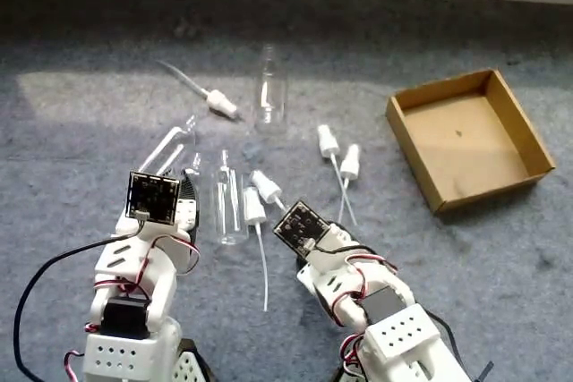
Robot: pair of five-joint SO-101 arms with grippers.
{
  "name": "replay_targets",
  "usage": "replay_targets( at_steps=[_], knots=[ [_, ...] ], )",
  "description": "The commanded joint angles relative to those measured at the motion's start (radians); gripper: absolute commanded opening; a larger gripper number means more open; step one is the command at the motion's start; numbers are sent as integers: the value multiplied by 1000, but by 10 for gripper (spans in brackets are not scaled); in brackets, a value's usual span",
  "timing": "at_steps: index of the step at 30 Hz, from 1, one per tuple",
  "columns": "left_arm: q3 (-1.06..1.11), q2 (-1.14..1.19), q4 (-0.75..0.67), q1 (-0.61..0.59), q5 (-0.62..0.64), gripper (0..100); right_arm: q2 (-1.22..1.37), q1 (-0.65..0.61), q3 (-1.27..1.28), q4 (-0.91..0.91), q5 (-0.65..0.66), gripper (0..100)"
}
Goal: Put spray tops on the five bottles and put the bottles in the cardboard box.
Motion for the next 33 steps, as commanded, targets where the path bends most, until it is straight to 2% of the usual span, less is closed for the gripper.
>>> replay_targets(
  at_steps=[1, 10, 22, 27, 33],
  knots=[
    [-5, -2, -12, -8, -6, 5, -8, -15, 12, 7, -8, 128],
    [-5, -2, -12, -8, -6, 5, -8, -15, 8, 101, -6, 180],
    [-5, -2, -12, -8, -6, 5, -12, -13, 5, 173, 48, 186],
    [-5, -2, -12, -8, -6, 5, -16, -12, 5, 182, 43, 276],
    [-5, -2, -12, -8, -6, 5, -16, -15, 2, 182, 46, 276]
  ],
)
